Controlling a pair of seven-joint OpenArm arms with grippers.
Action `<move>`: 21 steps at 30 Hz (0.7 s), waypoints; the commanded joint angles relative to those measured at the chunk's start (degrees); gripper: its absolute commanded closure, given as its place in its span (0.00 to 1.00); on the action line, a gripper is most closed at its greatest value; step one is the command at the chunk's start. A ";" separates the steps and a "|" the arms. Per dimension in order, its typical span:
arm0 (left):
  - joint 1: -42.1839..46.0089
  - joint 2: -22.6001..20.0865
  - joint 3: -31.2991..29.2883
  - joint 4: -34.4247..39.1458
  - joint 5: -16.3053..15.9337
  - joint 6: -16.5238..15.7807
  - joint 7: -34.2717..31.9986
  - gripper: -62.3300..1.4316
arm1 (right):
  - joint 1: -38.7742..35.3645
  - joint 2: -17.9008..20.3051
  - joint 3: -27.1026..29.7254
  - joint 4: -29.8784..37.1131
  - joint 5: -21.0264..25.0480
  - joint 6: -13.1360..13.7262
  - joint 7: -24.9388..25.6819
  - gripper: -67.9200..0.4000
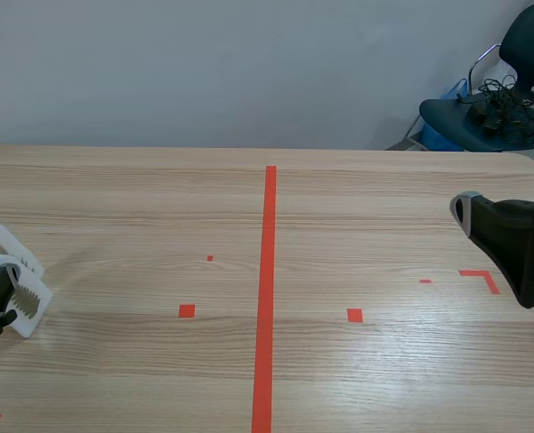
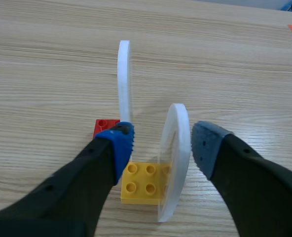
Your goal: Do the leaf sorting experiment
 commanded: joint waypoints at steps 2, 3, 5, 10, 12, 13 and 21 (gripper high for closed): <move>0.02 -1.62 0.02 1.46 -0.37 -0.11 -1.05 0.42 | 0.68 0.76 -0.11 0.00 1.07 0.02 0.63 0.01; 0.02 -2.08 -0.17 1.64 -0.37 -0.11 -1.11 0.40 | 0.68 0.76 -0.11 0.00 1.07 0.02 0.63 0.01; 0.48 -3.30 -1.11 2.80 -1.18 -1.29 -1.05 0.35 | 0.68 0.76 -0.11 0.00 1.07 0.02 0.63 0.01; 4.59 -6.78 -6.71 11.69 -9.01 -11.17 0.81 0.16 | 0.68 0.76 -0.09 0.00 1.09 0.00 0.66 0.01; 6.56 -7.30 -9.79 16.41 -11.23 -16.74 2.36 0.10 | 0.68 0.76 -0.09 0.00 1.14 0.00 0.70 0.01; 7.43 -7.34 -11.04 18.75 -11.37 -19.65 2.73 0.07 | 0.70 0.76 -0.09 0.00 1.25 0.00 0.70 0.01; 12.61 -6.27 -9.20 36.92 -11.28 -21.44 13.22 0.00 | 0.83 0.79 0.02 0.35 1.22 0.00 0.66 0.01</move>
